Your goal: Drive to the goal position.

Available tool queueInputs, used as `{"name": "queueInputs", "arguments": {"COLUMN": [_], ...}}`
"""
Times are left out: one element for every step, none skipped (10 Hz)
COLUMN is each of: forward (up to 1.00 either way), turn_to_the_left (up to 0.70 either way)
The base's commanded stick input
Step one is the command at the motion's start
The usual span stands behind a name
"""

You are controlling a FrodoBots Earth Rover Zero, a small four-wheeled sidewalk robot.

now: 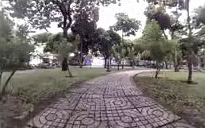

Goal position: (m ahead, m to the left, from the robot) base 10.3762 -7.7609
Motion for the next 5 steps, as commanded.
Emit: {"name": "queueInputs", "arguments": {"forward": [1.00, 1.00, 1.00, 1.00, 1.00], "turn_to_the_left": [0.00, 0.00, 0.00, 0.00, 0.00]}}
